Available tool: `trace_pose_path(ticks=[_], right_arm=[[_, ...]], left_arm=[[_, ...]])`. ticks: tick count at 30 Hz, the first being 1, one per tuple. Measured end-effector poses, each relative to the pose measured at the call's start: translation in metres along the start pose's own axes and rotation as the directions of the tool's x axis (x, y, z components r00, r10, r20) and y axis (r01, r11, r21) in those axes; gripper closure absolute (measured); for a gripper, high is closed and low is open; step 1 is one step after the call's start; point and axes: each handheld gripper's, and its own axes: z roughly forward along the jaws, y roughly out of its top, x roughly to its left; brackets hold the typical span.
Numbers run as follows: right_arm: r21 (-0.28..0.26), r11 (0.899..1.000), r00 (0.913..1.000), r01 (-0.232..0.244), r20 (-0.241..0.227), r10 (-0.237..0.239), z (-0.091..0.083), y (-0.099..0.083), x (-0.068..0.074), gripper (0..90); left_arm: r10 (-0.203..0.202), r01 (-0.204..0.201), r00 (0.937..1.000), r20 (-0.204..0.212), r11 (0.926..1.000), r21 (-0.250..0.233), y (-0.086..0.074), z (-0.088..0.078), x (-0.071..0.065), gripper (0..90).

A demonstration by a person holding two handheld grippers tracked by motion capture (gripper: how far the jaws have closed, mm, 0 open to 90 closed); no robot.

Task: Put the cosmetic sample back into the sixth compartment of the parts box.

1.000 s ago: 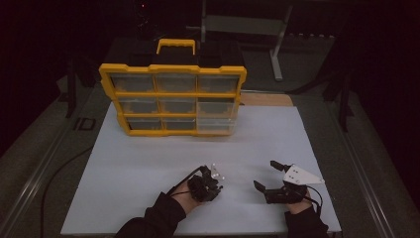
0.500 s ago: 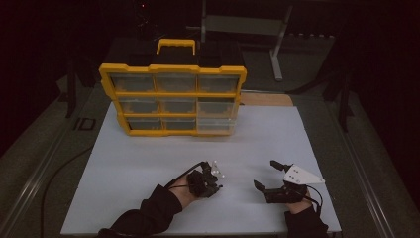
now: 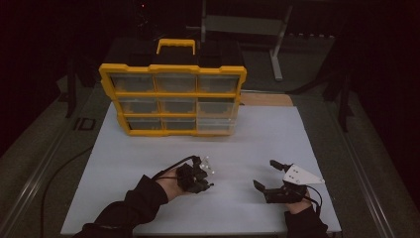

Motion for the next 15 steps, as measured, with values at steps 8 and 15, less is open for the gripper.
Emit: trace_pose_path(ticks=[8, 15], right_arm=[[-0.009, 1.000, 1.0000, -0.004, -0.006, 0.004, 0.000, 0.000, 0.000, 8.4], [-0.002, 1.000, 1.0000, 0.004, -0.005, -0.004, 0.001, 0.000, 0.000, 8.4]], left_arm=[[0.052, -0.052, 0.9977, 0.045, 0.9987, -0.001, -0.004, -0.009, 0.005, 81.9], [0.107, -0.107, 0.9914, 0.075, 0.9942, -0.001, -0.002, -0.023, 0.009, 81.9]])
